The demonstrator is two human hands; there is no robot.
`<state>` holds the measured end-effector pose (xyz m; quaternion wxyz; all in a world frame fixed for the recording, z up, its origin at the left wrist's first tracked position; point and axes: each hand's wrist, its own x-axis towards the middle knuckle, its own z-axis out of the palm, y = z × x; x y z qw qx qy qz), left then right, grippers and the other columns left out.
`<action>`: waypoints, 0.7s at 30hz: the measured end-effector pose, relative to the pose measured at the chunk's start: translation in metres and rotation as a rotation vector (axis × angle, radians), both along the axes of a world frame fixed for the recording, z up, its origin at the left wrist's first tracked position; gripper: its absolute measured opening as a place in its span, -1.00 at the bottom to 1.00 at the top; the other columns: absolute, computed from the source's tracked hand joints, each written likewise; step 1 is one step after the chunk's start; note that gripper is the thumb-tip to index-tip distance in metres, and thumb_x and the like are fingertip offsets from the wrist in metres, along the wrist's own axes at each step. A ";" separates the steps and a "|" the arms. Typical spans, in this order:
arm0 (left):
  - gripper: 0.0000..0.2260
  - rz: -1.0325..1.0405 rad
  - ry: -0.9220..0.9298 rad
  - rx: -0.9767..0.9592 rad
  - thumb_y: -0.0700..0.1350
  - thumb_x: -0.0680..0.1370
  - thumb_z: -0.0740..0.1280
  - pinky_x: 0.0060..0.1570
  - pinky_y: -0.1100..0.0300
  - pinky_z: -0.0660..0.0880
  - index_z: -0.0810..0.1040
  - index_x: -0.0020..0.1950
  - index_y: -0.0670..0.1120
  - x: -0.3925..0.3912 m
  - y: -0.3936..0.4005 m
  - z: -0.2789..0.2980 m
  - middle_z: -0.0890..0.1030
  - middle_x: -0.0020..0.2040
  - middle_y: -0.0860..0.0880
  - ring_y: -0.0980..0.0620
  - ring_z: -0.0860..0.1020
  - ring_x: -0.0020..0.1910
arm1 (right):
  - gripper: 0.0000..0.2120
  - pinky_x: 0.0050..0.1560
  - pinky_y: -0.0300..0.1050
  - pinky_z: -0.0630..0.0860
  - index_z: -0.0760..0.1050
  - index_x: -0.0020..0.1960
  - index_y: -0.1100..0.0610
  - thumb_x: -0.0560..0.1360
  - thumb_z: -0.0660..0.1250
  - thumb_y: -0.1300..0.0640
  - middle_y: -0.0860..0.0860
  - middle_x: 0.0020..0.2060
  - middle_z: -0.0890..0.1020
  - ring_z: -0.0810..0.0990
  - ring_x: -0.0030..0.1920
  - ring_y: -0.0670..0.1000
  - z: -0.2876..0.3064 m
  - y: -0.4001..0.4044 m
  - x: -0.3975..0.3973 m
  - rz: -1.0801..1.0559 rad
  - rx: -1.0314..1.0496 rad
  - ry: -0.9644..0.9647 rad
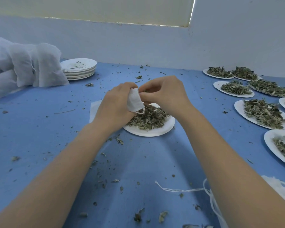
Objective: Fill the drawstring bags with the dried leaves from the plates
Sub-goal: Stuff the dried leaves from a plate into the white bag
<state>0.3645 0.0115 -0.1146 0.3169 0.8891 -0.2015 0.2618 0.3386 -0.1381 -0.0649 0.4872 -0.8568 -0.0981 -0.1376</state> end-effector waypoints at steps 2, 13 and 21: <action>-0.56 0.015 0.004 0.007 -0.14 0.39 0.42 -0.03 0.25 0.31 0.44 0.25 -0.04 0.000 -0.002 0.000 0.55 0.07 -0.02 -0.01 0.47 0.04 | -0.95 -0.20 -0.43 0.48 0.67 -0.22 0.01 0.34 0.50 0.13 -0.14 -0.37 0.64 0.58 -0.30 -0.20 0.002 0.004 -0.001 0.016 -0.153 -0.089; -0.65 -0.004 0.206 -0.225 -0.10 0.34 0.50 -0.20 0.31 0.43 0.50 0.06 0.06 -0.005 0.000 0.008 0.54 -0.13 0.12 0.14 0.50 -0.14 | -0.85 -0.06 -0.29 0.52 0.69 -0.14 0.02 0.34 0.49 0.24 -0.09 -0.30 0.67 0.62 -0.21 -0.14 -0.003 0.003 -0.003 0.127 -0.218 -0.216; -0.66 -0.049 0.216 -0.239 -0.16 0.29 0.43 -0.19 0.48 0.44 0.50 -0.02 0.14 -0.010 -0.002 0.014 0.56 -0.16 0.16 0.23 0.52 -0.16 | -0.75 -0.22 -0.30 0.42 0.68 -0.14 -0.06 0.41 0.38 0.29 -0.04 -0.31 0.66 0.51 -0.29 -0.11 0.003 0.000 -0.005 0.237 -0.274 -0.077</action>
